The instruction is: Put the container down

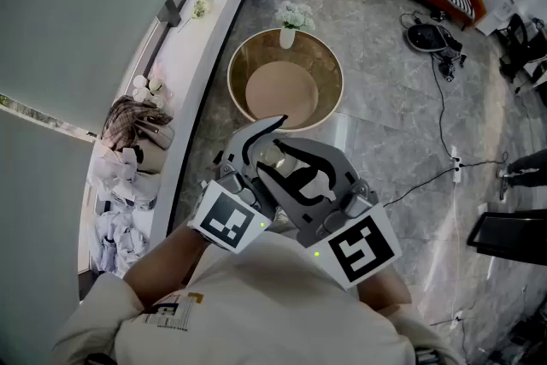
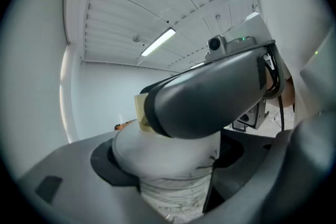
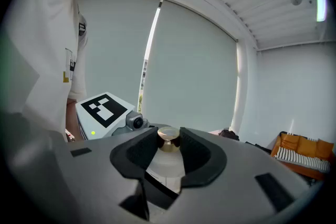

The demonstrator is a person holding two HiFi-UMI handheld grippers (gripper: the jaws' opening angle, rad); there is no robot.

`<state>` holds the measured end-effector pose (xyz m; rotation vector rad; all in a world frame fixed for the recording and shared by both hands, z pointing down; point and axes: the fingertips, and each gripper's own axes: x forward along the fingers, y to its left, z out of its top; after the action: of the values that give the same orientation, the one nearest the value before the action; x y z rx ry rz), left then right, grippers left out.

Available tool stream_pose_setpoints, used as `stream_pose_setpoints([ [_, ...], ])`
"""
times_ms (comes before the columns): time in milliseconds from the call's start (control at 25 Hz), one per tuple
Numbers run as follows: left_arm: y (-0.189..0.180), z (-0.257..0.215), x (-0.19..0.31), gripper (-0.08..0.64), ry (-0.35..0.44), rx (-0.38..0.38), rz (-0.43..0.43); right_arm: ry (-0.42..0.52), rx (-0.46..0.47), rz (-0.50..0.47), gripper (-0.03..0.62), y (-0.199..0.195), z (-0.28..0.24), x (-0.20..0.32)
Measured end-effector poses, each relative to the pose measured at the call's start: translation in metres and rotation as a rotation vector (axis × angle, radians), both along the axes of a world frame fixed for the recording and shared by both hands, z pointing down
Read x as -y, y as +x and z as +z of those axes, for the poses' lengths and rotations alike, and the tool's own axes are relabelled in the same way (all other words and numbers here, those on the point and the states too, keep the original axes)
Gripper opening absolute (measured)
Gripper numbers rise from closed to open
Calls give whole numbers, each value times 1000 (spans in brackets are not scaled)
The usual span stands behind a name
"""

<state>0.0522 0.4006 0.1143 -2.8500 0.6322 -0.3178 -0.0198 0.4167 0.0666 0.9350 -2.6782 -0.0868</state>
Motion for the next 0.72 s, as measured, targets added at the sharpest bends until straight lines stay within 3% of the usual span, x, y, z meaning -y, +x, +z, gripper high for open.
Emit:
stream_pose_setpoints([
  [720, 24, 9, -2, 375, -34, 28, -26, -14, 51, -5, 131, 25, 4, -2],
])
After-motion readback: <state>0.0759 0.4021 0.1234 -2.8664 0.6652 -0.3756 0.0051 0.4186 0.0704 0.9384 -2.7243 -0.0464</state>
